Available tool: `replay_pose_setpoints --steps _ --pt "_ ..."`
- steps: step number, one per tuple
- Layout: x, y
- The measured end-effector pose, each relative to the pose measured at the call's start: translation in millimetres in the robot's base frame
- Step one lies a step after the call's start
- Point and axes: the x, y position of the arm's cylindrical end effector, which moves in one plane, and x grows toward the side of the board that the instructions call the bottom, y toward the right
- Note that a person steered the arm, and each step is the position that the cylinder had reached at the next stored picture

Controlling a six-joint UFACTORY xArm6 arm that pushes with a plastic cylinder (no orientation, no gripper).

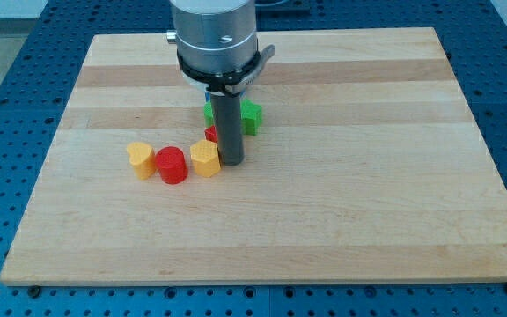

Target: Move the green star to the top of the blue triangle

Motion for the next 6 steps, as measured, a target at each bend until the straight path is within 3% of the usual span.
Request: replay_pose_setpoints --steps 2,6 --pt "-2.2 49.9" --pt "-21.3 34.7"
